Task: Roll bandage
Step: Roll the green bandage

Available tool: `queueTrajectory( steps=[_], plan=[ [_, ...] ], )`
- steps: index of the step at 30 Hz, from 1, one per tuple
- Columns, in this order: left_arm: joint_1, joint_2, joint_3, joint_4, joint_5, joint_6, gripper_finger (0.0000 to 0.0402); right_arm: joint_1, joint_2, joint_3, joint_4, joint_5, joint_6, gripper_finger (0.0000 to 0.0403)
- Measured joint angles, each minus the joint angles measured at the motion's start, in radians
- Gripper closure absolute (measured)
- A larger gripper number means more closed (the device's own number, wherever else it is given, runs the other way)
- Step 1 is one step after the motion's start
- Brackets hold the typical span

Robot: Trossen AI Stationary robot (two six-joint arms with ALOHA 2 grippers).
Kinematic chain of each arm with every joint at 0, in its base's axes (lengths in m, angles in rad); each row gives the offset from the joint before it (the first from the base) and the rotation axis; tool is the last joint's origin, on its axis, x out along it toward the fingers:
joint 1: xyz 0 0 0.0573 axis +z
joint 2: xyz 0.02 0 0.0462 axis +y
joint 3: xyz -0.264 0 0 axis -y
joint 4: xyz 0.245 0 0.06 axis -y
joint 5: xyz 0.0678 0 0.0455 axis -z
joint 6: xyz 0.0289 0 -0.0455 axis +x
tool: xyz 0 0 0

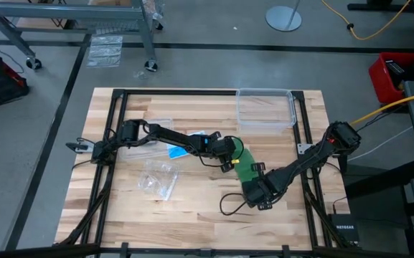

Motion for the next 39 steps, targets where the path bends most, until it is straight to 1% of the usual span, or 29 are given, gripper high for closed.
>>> queueTrajectory(
  steps=[10, 15, 21, 25, 39],
  plan=[
    [0.002, 0.000, 0.000, -0.006, 0.001, 0.049, 0.0306, 0.003, 0.001, 0.000, -0.002, -0.007, 0.000, 0.0402],
    [0.010, 0.000, 0.000, -0.015, -0.032, 0.052, 0.0306, 0.003, 0.001, 0.000, -0.003, -0.041, 0.001, 0.0402],
    [0.015, 0.000, 0.000, -0.018, -0.044, 0.052, 0.0306, 0.003, 0.001, 0.000, 0.004, -0.041, 0.001, 0.0402],
    [0.015, 0.000, 0.000, -0.018, -0.044, 0.052, 0.0306, 0.003, 0.001, 0.000, 0.010, -0.021, 0.000, 0.0402],
    [0.011, 0.000, 0.000, -0.019, -0.044, 0.052, 0.0306, 0.003, 0.001, 0.000, 0.010, 0.116, 0.000, 0.0402]
  ],
)
